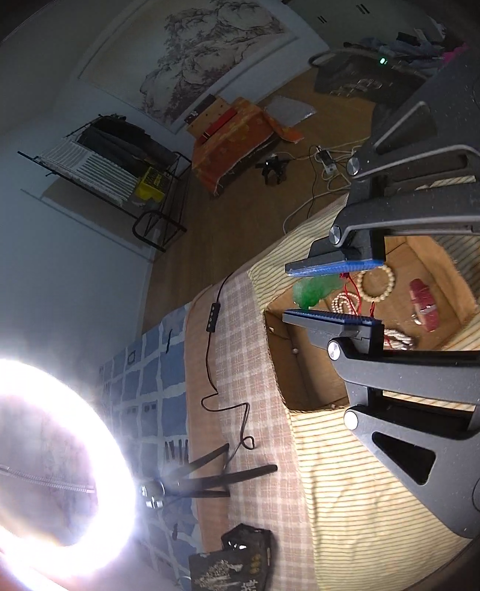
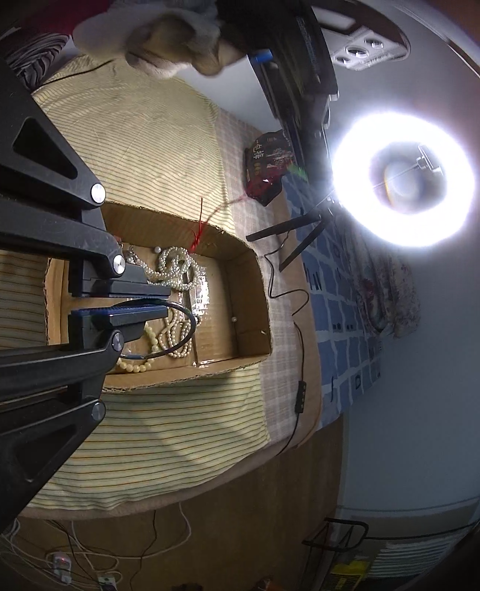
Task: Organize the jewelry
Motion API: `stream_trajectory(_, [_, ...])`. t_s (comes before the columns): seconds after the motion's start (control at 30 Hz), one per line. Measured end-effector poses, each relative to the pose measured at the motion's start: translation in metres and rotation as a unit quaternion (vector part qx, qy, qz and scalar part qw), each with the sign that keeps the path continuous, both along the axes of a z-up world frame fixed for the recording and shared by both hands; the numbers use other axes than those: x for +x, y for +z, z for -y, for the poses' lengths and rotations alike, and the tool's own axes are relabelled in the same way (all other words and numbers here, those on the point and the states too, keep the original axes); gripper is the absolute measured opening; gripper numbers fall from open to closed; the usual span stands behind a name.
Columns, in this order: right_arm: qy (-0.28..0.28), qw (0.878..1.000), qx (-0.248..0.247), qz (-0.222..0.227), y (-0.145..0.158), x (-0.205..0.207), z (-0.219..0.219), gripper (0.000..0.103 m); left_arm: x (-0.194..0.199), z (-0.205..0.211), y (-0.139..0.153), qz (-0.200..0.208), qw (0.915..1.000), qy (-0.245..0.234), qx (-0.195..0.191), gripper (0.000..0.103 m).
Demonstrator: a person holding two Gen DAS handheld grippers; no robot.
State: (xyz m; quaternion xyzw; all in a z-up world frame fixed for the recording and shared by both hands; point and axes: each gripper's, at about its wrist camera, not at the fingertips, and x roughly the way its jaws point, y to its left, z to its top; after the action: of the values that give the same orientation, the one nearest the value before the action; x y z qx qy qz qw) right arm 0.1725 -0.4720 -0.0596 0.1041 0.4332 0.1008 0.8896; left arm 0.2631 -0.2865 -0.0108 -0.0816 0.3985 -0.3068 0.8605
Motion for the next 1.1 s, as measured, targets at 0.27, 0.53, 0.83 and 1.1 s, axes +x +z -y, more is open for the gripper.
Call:
stream_trajectory(0.27, [0.004, 1.0, 0.017, -0.009, -0.01, 0.005, 0.01, 0.001, 0.025, 0.024, -0.024, -0.008, 0.9996, 0.005, 0.028, 0.016])
stream_trajectory(0.53, [0.019, 0.999, 0.026, -0.012, -0.016, 0.006, 0.009, 0.013, 0.035, 0.033, -0.039, -0.013, 0.9983, 0.016, 0.055, 0.017])
stream_trajectory(0.83, [0.012, 1.0, 0.005, 0.009, -0.008, -0.002, 0.005, 0.065, 0.031, 0.032, -0.04, -0.012, 0.9974, 0.02, 0.068, 0.041])
stream_trajectory(1.1, [0.009, 1.0, -0.019, 0.022, 0.001, -0.006, -0.004, 0.087, 0.023, 0.027, -0.033, -0.001, 0.9967, 0.027, 0.077, 0.065])
